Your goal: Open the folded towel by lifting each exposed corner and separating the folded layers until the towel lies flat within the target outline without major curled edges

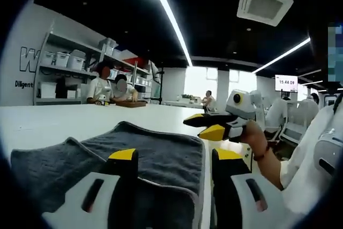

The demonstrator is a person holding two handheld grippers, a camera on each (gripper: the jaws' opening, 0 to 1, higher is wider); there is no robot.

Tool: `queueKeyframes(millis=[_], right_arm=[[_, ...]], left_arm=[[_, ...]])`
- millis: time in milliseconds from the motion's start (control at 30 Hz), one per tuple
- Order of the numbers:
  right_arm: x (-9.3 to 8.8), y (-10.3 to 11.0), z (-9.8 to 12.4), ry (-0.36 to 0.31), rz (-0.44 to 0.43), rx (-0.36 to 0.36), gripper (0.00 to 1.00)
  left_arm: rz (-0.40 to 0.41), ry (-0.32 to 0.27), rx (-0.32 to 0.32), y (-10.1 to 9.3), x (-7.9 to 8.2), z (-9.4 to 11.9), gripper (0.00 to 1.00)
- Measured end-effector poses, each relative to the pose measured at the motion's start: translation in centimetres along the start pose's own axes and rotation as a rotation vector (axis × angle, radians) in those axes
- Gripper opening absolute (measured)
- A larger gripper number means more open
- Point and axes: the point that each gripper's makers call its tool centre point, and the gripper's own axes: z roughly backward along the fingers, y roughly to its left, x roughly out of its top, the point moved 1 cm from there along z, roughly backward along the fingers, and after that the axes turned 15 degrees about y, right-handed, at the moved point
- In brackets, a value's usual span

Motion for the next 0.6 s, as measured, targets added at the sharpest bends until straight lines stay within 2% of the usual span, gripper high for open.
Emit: queueKeyframes(millis=[200, 267, 367, 500, 600], right_arm=[[0.2, 0.3, 0.1, 0.0, 0.013, 0.004, 0.31], [0.2, 0.3, 0.2, -0.003, 0.014, 0.001, 0.32], [0.2, 0.3, 0.3, -0.006, 0.011, 0.002, 0.32], [0.2, 0.3, 0.3, 0.006, 0.019, -0.013, 0.32], [0.1, 0.2, 0.2, 0.011, 0.029, -0.021, 0.32]], left_arm=[[-0.003, 0.011, 0.024, -0.1, -0.9, 0.2, 0.59], [-0.02, 0.035, 0.035, 0.0, -1.5, 0.1, 0.59], [-0.003, 0.04, 0.042, 0.3, -1.9, 0.0, 0.6], [-0.031, 0.102, 0.048, -0.2, -2.9, -0.5, 0.6], [-0.049, 0.117, 0.072, -0.2, -3.1, -0.5, 0.6]])
